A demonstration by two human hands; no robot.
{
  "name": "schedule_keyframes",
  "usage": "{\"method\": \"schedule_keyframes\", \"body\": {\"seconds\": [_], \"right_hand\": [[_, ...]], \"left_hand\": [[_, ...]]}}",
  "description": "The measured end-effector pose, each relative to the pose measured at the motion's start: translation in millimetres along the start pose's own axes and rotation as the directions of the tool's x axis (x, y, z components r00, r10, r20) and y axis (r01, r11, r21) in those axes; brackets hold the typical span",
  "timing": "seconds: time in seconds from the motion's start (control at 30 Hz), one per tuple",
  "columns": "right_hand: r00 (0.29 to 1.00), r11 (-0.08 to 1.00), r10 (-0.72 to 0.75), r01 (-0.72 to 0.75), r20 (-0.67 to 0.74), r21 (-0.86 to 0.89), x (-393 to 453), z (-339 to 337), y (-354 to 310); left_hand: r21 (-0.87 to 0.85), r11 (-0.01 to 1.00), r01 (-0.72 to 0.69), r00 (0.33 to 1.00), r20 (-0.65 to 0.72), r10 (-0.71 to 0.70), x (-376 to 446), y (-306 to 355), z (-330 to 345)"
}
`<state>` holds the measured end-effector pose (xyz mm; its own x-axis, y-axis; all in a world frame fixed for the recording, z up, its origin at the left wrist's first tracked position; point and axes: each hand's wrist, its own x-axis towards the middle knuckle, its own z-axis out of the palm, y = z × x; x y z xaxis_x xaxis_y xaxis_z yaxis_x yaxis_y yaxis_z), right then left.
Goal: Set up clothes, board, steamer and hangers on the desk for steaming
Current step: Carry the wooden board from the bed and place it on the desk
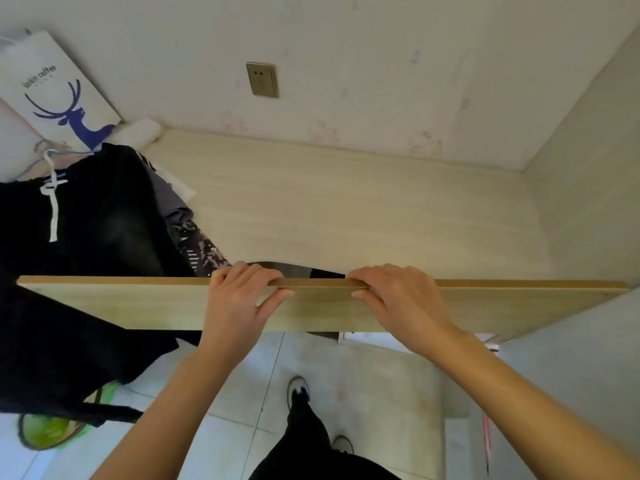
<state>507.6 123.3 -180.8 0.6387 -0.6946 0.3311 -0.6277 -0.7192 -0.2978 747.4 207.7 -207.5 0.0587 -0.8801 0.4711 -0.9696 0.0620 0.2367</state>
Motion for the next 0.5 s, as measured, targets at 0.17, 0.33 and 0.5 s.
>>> {"method": "schedule_keyframes", "body": {"seconds": [0.17, 0.33, 0.5], "right_hand": [[0.997, 0.998, 0.057, -0.058, -0.05, -0.024, 37, -4, 34], [0.994, 0.994, 0.091, -0.094, -0.064, -0.053, 86, -1, 59], [0.988, 0.985, 0.142, -0.147, -0.065, -0.089, 138, 4, 76]], "left_hand": [[-0.039, 0.995, -0.092, 0.995, -0.043, 0.09, 63, -9, 22], [-0.095, 0.988, -0.122, 0.992, -0.041, 0.119, 126, -32, 46], [-0.164, 0.977, -0.14, 0.99, -0.026, 0.138, 184, -61, 68]]}}
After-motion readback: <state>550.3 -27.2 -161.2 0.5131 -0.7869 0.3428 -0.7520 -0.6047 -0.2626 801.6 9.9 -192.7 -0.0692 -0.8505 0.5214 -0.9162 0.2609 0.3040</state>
